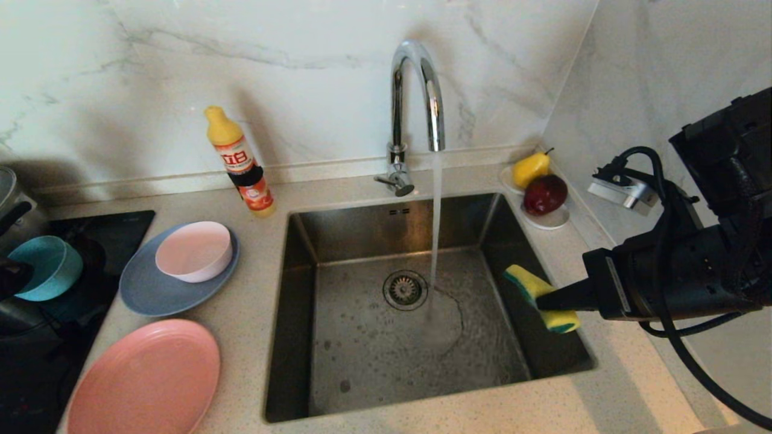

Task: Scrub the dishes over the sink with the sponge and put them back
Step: Place the bowl on the table

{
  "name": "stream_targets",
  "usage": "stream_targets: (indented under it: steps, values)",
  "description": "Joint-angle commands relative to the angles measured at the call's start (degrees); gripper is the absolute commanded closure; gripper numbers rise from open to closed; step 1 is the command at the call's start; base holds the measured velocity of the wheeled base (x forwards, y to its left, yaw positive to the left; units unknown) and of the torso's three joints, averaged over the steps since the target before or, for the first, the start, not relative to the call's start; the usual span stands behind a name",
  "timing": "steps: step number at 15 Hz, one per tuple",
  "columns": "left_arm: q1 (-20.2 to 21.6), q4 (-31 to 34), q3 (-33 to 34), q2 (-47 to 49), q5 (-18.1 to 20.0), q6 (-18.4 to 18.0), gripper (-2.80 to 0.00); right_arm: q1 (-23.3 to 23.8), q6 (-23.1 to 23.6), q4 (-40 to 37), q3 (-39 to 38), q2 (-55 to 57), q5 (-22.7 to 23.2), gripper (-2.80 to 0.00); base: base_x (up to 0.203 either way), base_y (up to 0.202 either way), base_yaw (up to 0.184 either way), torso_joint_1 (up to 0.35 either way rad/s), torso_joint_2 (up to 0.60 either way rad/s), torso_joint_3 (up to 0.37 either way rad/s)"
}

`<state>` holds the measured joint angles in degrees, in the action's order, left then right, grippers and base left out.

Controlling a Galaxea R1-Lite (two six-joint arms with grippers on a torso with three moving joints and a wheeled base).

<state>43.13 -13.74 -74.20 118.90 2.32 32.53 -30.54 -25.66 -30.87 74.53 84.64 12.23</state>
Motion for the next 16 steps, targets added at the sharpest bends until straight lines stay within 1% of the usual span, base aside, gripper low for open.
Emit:
stream_targets:
  steps: [1, 7, 8, 11, 13, 15, 16]
  values:
    - [0.02, 2.41, -3.06, 0.94, -0.01, 1.28, 0.0, 0.03, -0.09, -0.16, -0.01, 0.09, 0.08, 0.0, 0.0, 0.0, 0.0, 0.0, 0.0, 0.0]
    - [-0.06, 4.16, -3.59, -0.33, 0.06, 1.14, 0.0, -0.05, -0.09, -0.25, -0.09, 0.0, 0.17, 0.0, 0.0, 0.0, 0.0, 0.0, 0.0, 0.0]
    - [-0.06, 4.07, -3.59, -0.14, 0.06, 1.05, -2.8, -0.05, -0.09, -0.25, -0.09, 0.0, 0.17, 0.0, 0.0, 0.0, 0.0, 0.0, 0.0, 0.0]
    - [-0.06, 3.46, -3.59, -0.11, 0.06, 0.96, -2.8, -0.05, -0.09, -0.16, -0.53, -0.09, 0.17, 0.0, 0.0, 0.0, 0.0, 0.0, 0.0, 0.0]
    - [-0.06, 3.61, -3.64, -2.18, 0.27, 1.25, -2.8, -0.05, -0.09, -0.16, -0.97, 0.16, 0.17, 0.0, 0.0, 0.0, 0.0, 0.0, 0.0, 0.0]
    - [-0.06, 4.21, -3.12, -6.12, 1.75, 1.34, -2.8, -0.05, -0.09, -0.16, -0.95, 0.35, 0.17, 0.0, 0.0, 0.0, 0.0, 0.0, 0.0, 0.0]
    - [-0.07, 5.15, -2.58, -9.78, 3.46, 1.32, -2.8, -0.05, -0.09, -0.16, -0.88, 0.51, 0.17, 0.0, 0.0, 0.0, 0.0, 0.0, 0.0, 0.0]
